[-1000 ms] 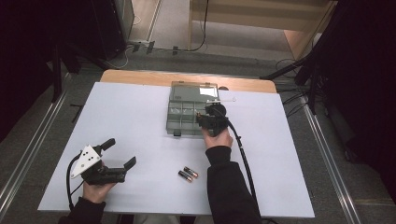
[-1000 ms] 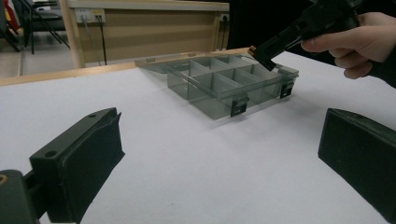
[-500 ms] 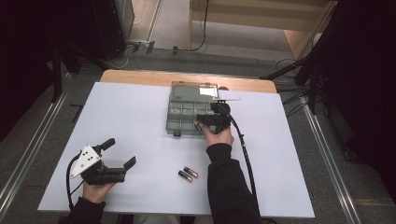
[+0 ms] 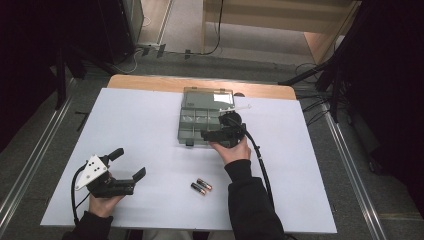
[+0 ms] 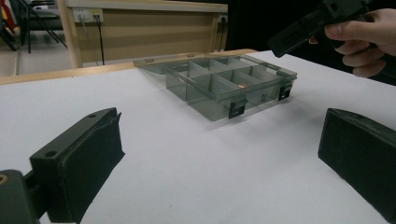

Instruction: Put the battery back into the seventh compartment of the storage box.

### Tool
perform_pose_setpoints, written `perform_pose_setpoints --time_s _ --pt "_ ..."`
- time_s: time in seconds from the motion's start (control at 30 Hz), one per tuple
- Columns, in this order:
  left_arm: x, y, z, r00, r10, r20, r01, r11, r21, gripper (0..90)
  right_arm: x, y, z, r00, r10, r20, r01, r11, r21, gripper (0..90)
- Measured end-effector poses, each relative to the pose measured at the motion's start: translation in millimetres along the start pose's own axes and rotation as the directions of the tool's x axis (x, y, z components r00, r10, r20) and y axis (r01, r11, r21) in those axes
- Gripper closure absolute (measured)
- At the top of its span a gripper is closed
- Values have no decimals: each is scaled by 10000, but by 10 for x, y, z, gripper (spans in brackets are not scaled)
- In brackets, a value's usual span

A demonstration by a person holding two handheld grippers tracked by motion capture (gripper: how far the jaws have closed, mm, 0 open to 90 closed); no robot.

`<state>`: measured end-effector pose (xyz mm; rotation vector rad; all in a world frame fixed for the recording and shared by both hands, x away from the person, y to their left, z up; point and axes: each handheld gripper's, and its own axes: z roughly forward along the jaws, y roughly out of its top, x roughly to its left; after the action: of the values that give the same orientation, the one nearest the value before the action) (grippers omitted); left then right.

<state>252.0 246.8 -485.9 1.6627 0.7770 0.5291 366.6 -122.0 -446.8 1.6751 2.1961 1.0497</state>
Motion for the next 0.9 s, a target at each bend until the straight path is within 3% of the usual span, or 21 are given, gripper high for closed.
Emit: perform_pose_setpoints --time_s 0.17,0.23,0.4,0.53,0.57,0.63,0.9 --pt "4 0 2 10000 23 -29 -23 10000 18 0 72 -14 -77 9979 -517 -384 517 9987 -12 0" --pt "4 -4 12 10000 14 -21 -13 10000 20 0 124 -26 -159 9943 -931 -517 930 9957 -44 0" --pt "2 -4 13 10000 19 -46 -18 10000 38 0 184 -63 -217 9880 -1464 -498 1473 9890 132 0" --pt "5 -6 16 10000 11 -68 -11 10000 36 0 285 -134 -287 9740 -2179 -625 2192 9756 145 0" --pt "5 -6 16 10000 11 -68 -11 10000 36 0 285 -134 -287 9740 -2179 -625 2192 9756 145 0" --pt "6 -6 18 10000 15 -60 -15 10000 38 0 357 -182 -312 9617 -2670 -622 2694 9624 343 0" --pt "7 -6 18 10000 61 -52 -61 10000 62 0 515 -296 -309 9284 -3535 -1145 3652 9249 1057 0"
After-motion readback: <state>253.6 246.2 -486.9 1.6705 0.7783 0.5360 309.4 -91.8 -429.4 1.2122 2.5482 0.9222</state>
